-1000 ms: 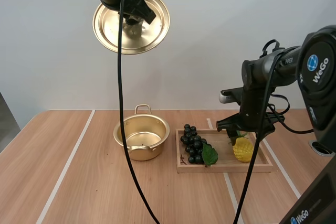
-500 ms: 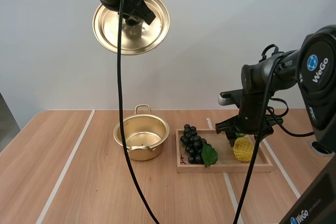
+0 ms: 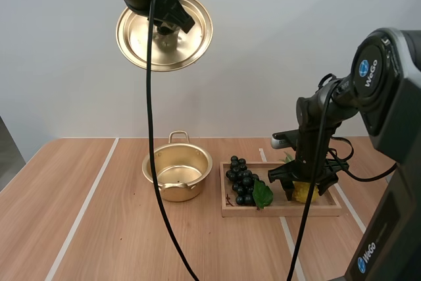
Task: Open the pot, put the pineapple inside, and close it
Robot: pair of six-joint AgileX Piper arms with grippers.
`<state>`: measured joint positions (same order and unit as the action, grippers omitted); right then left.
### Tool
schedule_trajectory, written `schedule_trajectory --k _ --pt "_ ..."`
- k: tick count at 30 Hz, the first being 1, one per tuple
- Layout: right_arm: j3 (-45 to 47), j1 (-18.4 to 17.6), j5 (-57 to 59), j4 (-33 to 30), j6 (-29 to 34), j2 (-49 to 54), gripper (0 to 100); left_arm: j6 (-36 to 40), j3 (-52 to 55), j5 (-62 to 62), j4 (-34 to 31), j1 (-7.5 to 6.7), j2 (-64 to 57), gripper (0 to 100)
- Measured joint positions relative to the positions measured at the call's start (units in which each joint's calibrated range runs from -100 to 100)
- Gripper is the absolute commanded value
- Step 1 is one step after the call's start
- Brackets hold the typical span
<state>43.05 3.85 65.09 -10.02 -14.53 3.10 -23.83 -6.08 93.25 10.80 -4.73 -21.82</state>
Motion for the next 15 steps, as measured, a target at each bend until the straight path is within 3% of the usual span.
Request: schedule_trajectory --k 15 --pt "0.0 0.0 -4.64 -0.33 0.0 -0.38 100 0.0 0.0 0.32 0.0 0.0 0.0 0"
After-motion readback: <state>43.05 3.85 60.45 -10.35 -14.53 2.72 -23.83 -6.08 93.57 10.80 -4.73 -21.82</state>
